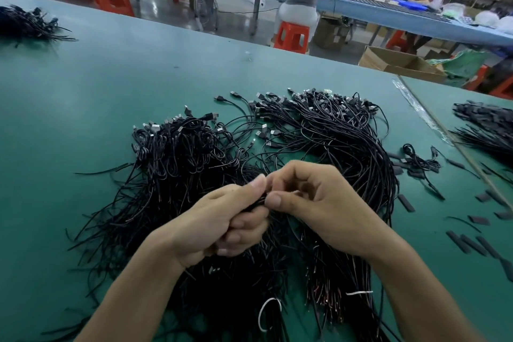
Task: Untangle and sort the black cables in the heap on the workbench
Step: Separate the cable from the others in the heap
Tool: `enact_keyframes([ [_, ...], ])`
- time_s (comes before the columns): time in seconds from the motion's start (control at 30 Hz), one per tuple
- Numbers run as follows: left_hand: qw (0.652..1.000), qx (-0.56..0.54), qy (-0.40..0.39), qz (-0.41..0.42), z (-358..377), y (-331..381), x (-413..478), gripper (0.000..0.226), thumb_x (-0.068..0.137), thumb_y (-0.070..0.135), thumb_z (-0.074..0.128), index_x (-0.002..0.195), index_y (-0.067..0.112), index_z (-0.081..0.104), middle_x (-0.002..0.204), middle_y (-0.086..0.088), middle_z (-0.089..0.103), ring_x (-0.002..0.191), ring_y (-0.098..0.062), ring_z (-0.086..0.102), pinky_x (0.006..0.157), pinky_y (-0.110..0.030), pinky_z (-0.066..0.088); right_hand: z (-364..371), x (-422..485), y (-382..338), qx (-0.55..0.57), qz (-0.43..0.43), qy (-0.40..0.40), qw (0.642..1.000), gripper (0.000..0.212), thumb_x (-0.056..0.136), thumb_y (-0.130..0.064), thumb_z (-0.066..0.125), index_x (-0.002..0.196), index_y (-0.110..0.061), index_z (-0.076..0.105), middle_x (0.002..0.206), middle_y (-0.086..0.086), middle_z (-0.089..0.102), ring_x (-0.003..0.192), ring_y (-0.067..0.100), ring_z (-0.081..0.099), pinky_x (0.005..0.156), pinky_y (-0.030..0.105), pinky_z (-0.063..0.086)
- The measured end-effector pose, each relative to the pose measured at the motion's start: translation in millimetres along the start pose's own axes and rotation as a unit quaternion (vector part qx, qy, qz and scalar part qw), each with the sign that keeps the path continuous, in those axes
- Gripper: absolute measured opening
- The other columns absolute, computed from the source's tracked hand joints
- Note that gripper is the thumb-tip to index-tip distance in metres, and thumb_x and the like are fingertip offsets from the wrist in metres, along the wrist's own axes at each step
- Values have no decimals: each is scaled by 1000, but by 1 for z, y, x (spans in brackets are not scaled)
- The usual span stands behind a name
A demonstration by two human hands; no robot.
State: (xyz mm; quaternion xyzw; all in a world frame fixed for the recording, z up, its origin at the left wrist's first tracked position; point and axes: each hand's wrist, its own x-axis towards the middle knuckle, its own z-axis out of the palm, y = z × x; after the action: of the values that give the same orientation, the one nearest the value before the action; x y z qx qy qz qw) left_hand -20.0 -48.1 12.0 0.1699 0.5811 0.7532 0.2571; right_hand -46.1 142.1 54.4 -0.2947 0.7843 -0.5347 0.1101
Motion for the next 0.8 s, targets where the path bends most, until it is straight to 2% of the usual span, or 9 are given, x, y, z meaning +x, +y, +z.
enact_keyframes([
  [0.1,996,-63,-56,-1,-1,0,-2,51,99,47,42,54,23,42,50,2,49,39,-8,37,39,-17,36,-1,-1,1,-9,2,-44,999,13,90,-28,71,85,-19,63,74,-6,61,66,14,52,60,28,47],
  [0.17,997,-68,-45,-6,0,-3,0,50,98,46,44,54,23,42,56,-2,54,44,-10,43,45,-19,40,-3,-2,3,-61,4,-45,997,13,92,-31,68,85,-22,60,73,-10,57,66,9,50,58,27,45],
  [0.27,998,-65,2,-8,3,-4,4,54,98,50,49,53,22,42,58,-1,51,49,-10,41,48,-18,38,-4,-3,4,-134,2,-14,991,14,94,-33,65,84,-27,58,77,-4,60,68,15,54,61,34,48],
  [0.37,994,-64,92,-5,6,-8,12,57,95,51,55,48,21,43,55,0,49,46,-10,39,43,-17,36,-1,-4,4,-167,-4,22,986,16,94,-34,65,83,-29,56,76,-4,62,64,12,54,59,29,47],
  [0.47,985,-15,169,5,11,-11,17,53,86,50,58,45,19,43,55,2,47,55,-10,45,52,-20,44,3,-4,5,-179,-4,30,983,16,95,-33,65,83,-29,54,75,-5,63,61,8,54,54,22,45],
  [0.57,985,-94,145,-6,12,-11,20,37,93,32,60,76,-1,65,79,-8,66,82,-13,63,73,-37,59,14,-4,5,-168,-21,57,984,18,95,-25,66,82,-27,53,77,-17,60,62,0,53,51,8,40],
  [0.6,983,-139,118,-23,13,-8,19,31,90,28,55,88,1,69,90,-12,68,87,-17,65,77,-45,59,18,-4,5,-169,-25,62,983,18,95,-23,65,82,-25,52,75,-19,59,64,-2,54,52,6,39],
  [0.67,973,-210,72,-66,15,-4,17,31,86,31,52,90,8,72,90,-15,70,81,-24,69,70,-51,59,22,-3,6,-208,-28,70,975,19,96,-28,64,83,-29,50,72,-18,56,68,0,54,57,9,39],
  [0.8,974,-160,69,-142,15,-7,18,65,98,46,31,72,8,76,70,-13,69,51,-21,65,42,-25,50,15,1,9,-258,4,59,964,19,96,-38,59,83,-32,47,76,-14,54,72,2,52,62,19,38],
])
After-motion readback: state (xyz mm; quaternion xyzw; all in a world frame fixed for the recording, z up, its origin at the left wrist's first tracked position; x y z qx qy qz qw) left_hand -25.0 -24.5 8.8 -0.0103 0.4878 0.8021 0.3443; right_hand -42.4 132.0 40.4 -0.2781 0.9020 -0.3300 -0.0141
